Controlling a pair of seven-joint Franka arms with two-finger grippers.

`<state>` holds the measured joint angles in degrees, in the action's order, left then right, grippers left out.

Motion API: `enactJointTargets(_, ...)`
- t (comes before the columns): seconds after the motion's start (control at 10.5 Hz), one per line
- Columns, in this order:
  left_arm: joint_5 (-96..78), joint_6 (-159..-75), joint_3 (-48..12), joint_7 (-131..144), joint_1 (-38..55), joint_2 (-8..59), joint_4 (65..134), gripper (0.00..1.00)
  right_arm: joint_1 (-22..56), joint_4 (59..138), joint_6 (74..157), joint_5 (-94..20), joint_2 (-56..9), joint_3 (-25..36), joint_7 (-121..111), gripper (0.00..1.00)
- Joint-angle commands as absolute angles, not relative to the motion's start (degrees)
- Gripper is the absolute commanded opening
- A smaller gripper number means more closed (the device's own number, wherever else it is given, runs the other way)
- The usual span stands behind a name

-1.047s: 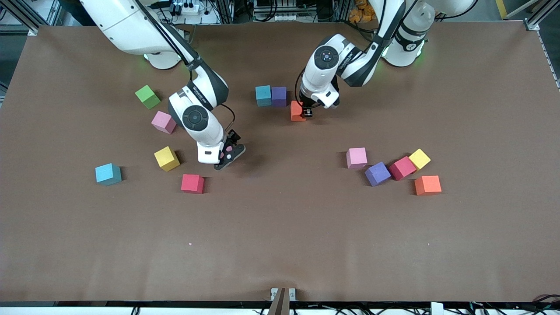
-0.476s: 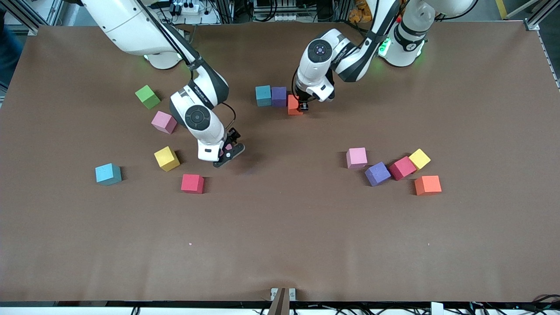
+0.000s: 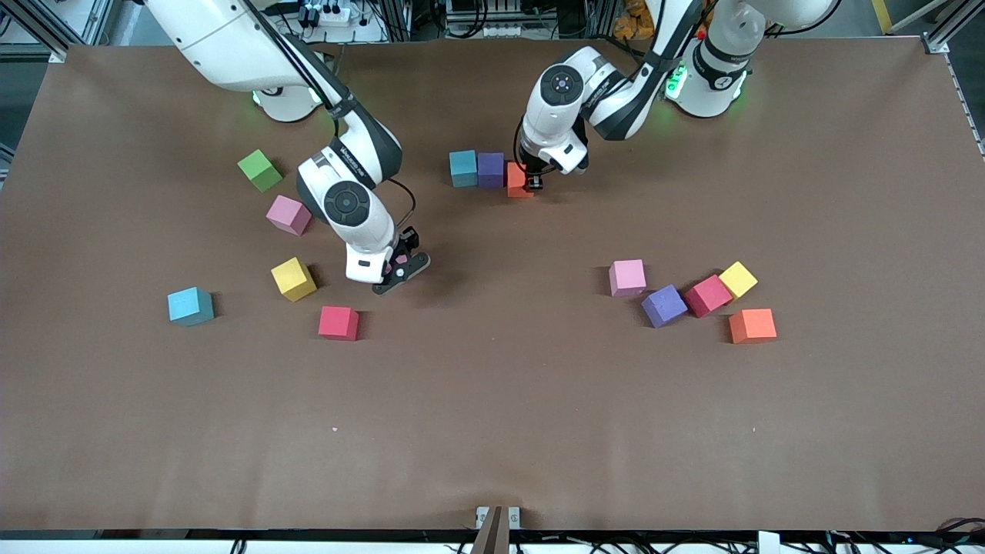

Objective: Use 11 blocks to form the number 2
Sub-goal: 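Grasp the pink cube with the right gripper while the left gripper places orange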

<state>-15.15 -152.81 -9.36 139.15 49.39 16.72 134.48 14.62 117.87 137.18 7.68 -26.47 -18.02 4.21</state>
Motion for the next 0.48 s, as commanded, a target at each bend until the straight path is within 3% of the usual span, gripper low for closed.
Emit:
enactJointTargets(0.0, -16.5, -153.4, -9.9, 140.1, 49.7, 15.3, 136.1, 0.40, 15.7, 115.8, 134.1, 8.7, -25.1, -18.5, 8.7, 0.03)
enactJointTargets(0.38, -16.5, -153.4, -10.6, 140.9, 50.1, 15.3, 136.1, 0.40, 16.4, 114.6, 134.0, 8.1, -24.9, -19.1, 15.2, 0.04)
